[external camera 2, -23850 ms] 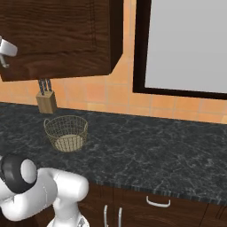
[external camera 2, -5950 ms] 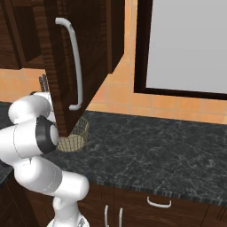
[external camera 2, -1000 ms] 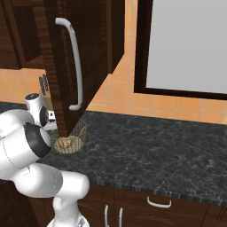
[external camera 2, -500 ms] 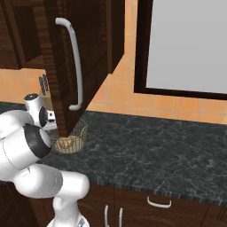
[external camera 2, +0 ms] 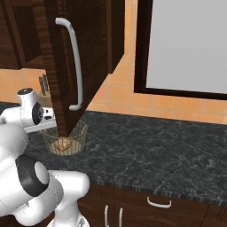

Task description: Open the cabinet, pick up the bread from the cabinet and place it in the basket. Then move the basket to the dining counter.

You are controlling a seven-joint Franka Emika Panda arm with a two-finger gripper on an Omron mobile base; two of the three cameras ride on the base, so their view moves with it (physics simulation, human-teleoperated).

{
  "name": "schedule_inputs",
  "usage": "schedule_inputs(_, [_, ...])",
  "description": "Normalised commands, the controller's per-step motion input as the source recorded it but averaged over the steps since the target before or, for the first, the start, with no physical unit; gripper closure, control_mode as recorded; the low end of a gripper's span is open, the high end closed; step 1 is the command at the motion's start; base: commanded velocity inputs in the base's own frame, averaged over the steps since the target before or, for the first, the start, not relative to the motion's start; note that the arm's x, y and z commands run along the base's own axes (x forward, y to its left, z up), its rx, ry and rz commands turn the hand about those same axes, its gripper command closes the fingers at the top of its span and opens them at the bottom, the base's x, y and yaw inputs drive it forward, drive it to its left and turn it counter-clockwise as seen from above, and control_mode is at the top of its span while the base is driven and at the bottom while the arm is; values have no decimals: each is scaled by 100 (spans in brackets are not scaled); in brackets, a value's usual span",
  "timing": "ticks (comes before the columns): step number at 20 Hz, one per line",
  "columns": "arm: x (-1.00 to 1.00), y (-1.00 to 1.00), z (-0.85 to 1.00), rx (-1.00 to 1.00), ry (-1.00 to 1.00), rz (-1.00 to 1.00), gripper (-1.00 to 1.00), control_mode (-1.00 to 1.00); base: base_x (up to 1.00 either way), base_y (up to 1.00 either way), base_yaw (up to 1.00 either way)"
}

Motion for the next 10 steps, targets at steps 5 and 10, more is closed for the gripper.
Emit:
schedule_inputs(5, [-94, -8, 86, -1, -2, 0, 100, -100, 0, 0, 0])
schedule_inputs(10, [-74, -25, 94, -1, -12, 2, 100, -100, 0, 0, 0])
